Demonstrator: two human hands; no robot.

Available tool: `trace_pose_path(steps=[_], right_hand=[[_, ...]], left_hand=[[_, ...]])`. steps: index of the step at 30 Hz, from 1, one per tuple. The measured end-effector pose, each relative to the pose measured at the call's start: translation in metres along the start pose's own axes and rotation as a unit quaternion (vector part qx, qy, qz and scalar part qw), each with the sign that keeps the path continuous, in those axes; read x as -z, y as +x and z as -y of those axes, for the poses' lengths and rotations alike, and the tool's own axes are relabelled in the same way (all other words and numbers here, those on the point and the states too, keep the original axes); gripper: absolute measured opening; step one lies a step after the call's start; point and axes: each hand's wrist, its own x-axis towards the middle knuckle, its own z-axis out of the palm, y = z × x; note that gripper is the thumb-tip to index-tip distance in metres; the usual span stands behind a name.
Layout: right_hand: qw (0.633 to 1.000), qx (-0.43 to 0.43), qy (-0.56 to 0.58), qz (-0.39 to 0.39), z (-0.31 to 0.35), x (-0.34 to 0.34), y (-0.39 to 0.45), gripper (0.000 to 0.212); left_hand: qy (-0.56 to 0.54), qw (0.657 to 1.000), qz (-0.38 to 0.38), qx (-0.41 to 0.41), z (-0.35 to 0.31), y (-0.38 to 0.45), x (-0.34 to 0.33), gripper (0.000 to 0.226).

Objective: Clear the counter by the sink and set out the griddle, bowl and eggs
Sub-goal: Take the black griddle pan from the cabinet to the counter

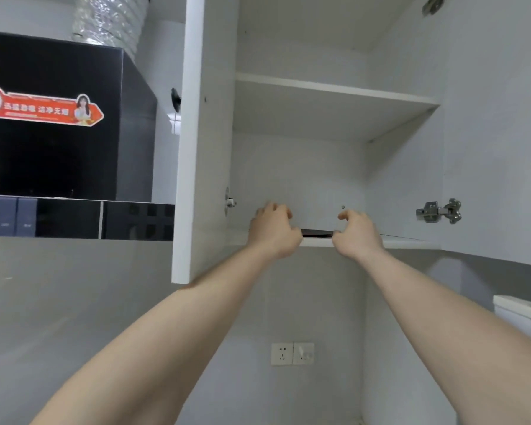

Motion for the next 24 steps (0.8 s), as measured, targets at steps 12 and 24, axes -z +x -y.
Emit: trace_pose_path(steps=[12, 24], right_hand=[[0.997, -0.031, -0.059, 0.042, -0.017, -0.018, 0.047, 0.051], [0.985, -0.113, -0.067, 0.112, -0.018, -0.063, 0.108, 0.013]], left_hand=[[0.054, 0.975, 0.082, 0.199, 0.016, 0.057, -0.039, 0.055], [0.071, 0.967, 0.136, 0.204, 0.038, 0.092, -0.061, 0.048]])
